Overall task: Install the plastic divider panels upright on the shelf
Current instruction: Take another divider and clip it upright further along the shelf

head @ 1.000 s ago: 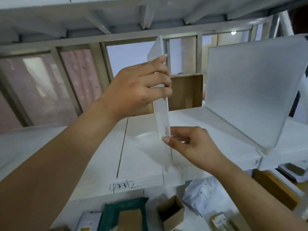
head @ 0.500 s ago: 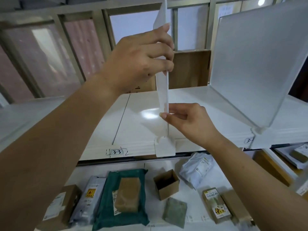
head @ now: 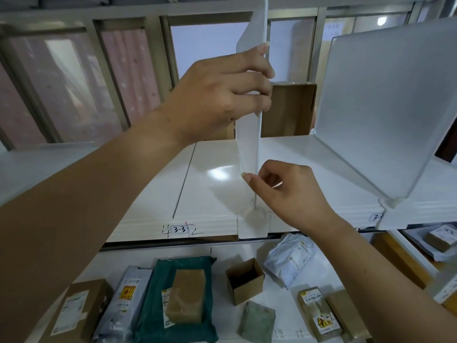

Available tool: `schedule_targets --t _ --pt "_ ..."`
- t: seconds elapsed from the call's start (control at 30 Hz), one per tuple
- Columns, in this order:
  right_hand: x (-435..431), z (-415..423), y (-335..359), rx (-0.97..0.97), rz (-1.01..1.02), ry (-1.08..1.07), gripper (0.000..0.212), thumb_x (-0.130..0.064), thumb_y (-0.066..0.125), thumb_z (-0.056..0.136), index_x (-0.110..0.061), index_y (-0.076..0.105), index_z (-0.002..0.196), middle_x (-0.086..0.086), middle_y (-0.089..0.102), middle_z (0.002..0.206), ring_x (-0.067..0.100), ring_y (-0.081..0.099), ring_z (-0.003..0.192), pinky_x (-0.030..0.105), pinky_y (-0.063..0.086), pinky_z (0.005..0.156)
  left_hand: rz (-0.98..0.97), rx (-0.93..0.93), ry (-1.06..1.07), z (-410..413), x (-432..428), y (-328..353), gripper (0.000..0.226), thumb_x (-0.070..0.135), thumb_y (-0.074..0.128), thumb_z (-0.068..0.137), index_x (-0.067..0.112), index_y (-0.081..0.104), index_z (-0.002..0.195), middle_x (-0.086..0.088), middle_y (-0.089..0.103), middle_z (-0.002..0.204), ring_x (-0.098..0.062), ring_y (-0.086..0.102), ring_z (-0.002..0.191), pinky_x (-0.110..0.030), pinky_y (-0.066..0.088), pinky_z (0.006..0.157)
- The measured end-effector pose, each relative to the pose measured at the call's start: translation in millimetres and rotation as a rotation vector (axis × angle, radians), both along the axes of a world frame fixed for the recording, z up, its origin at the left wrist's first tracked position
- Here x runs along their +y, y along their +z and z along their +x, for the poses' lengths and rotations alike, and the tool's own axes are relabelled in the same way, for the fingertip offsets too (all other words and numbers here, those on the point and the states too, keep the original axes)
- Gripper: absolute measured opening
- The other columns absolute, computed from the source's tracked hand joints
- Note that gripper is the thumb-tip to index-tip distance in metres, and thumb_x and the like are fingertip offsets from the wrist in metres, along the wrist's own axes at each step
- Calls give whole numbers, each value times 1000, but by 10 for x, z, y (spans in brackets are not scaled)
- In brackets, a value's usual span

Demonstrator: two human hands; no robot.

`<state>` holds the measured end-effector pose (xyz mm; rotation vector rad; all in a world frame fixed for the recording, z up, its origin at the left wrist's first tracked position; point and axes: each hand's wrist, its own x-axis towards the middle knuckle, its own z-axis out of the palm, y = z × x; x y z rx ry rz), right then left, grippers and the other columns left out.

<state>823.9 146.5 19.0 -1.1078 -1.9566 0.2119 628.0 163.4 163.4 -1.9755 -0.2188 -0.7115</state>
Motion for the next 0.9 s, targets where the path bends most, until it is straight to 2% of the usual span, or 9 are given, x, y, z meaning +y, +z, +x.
schedule_targets --t 0.1,0.2,0.37,0.5,0.7,0.8,0.9 --pt "2 -87 -55 -130 143 -18 53 -50 43 105 -22 50 61 -5 50 53 13 50 50 34 44 49 -39 -32 -12 -22 24 -28 20 -1 62 108 0 78 97 -16 76 99 -35 72 106 -53 52 111" --pt "-22 -193 -209 -138 237 -50 46 -32 40 108 -17 49 65 -4 45 54 18 45 46 38 45 47 -50 -17 -14 -64 31 -133 18 -4 64 106 -1 80 97 -16 76 97 -35 73 102 -56 50 113" --pt "46 -242 -302 -157 318 -66 43 -26 41 107 -14 52 67 -3 45 54 19 42 44 38 44 45 -76 12 -50 -189 58 -273 15 -6 69 102 -1 81 94 -15 76 92 -31 75 92 -54 55 108" --pt "39 -243 -469 -134 308 -55 44 -24 41 106 -12 50 65 -1 44 53 20 40 44 36 41 44 -127 34 -118 -87 80 -343 16 -7 68 102 -2 78 91 -15 75 92 -26 74 92 -48 51 114" --pt "7 -234 -556 -98 272 -51 46 -29 38 106 -12 48 64 -3 40 53 18 38 44 34 39 43 -162 15 -114 -67 77 -468 18 -10 70 100 -1 77 86 -13 74 87 -25 74 90 -49 52 112" --pt "-3 -216 -542 -91 190 -5 45 -35 35 106 -16 44 67 -7 36 55 15 37 47 33 35 46 -153 -2 -81 -82 37 -502 18 -11 68 100 -1 76 87 -12 73 87 -27 73 91 -51 52 112" --pt "36 -112 -517 -89 70 111 40 -39 41 108 -22 40 71 -7 40 59 15 41 54 26 32 52 -160 -3 -52 -61 0 -571 18 -10 66 102 -1 76 89 -11 73 89 -29 72 94 -52 49 114"
